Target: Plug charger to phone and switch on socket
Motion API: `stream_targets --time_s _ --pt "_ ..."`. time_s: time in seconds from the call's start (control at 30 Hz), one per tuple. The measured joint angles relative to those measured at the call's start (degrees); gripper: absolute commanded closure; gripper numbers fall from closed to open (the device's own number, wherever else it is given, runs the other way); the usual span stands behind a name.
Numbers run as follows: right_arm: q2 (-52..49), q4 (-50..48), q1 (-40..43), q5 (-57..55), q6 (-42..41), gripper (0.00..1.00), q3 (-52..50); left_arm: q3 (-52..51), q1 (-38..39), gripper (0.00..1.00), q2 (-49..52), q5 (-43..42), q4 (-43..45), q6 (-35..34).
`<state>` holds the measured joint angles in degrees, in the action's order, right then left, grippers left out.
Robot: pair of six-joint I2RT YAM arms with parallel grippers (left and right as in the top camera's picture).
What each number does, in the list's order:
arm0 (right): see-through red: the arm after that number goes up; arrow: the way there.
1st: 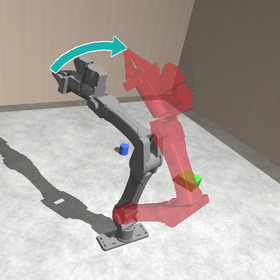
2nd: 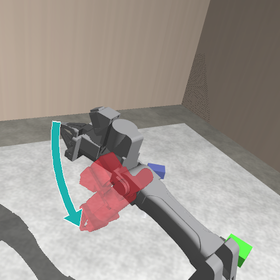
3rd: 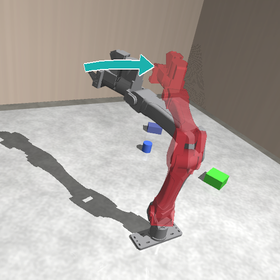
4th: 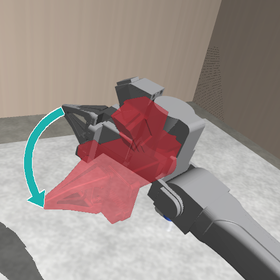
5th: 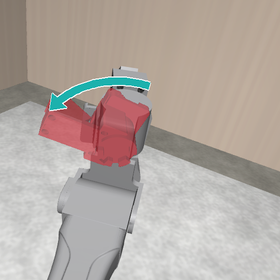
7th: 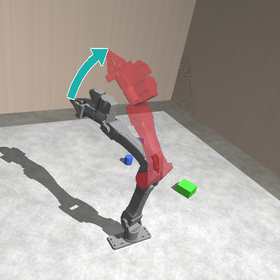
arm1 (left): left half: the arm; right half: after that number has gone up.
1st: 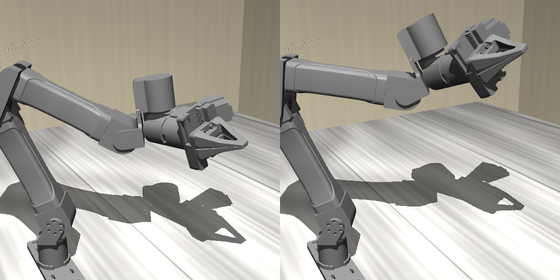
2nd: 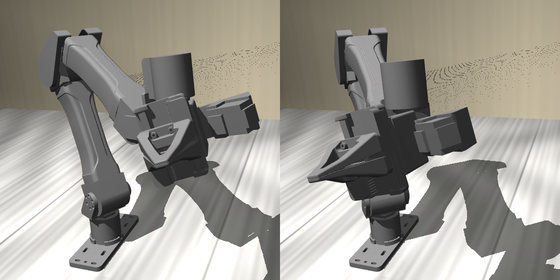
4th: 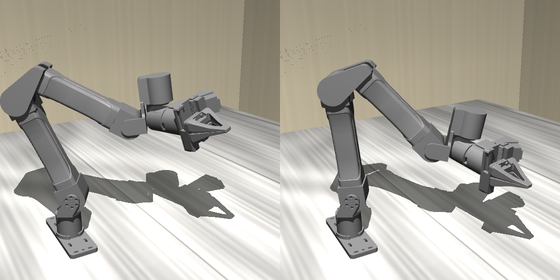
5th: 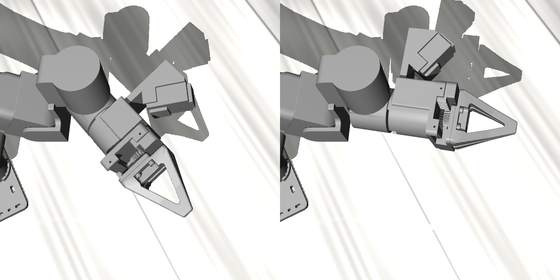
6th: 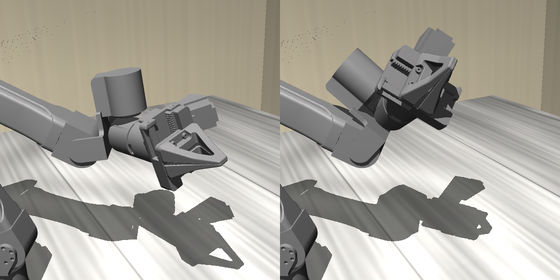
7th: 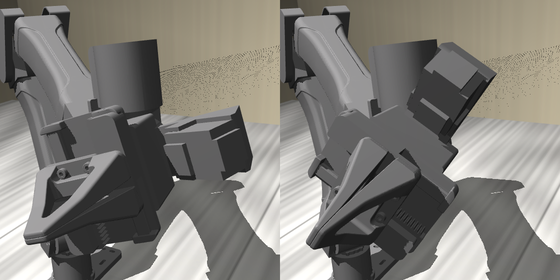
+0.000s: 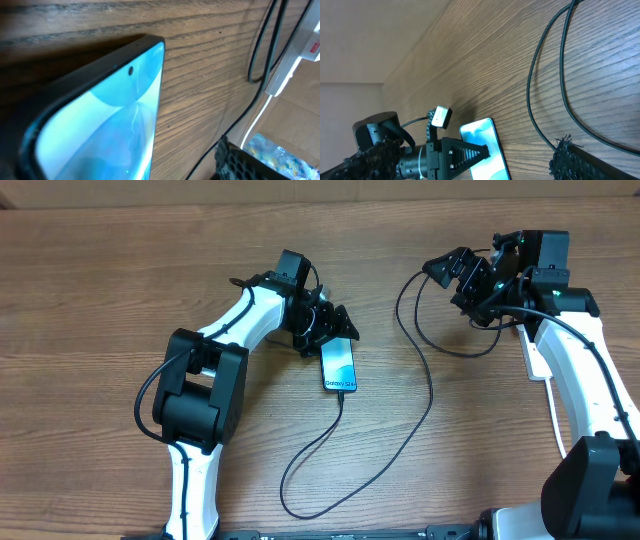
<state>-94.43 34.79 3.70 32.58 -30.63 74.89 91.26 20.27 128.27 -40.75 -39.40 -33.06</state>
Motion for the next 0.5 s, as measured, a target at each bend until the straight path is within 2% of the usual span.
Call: stream_targets --time_s 0.33,0.43,0.5 --pt "0.0 0.0 0.02 0.0 0.02 0.0 0.0 0.24 0.0 0.09 -0.22 -0.28 -0.02 -0.07" --pt "0.0 0.02 0.0 -0.02 0.0 0.0 0.0 0.28 0.0 0.02 -0.24 -0.57 -0.02 -0.02" --pt "0.0 0.0 0.0 0.0 -0.02 0.0 0.0 0.35 0.0 0.01 -0.37 -0.66 -0.02 -0.07"
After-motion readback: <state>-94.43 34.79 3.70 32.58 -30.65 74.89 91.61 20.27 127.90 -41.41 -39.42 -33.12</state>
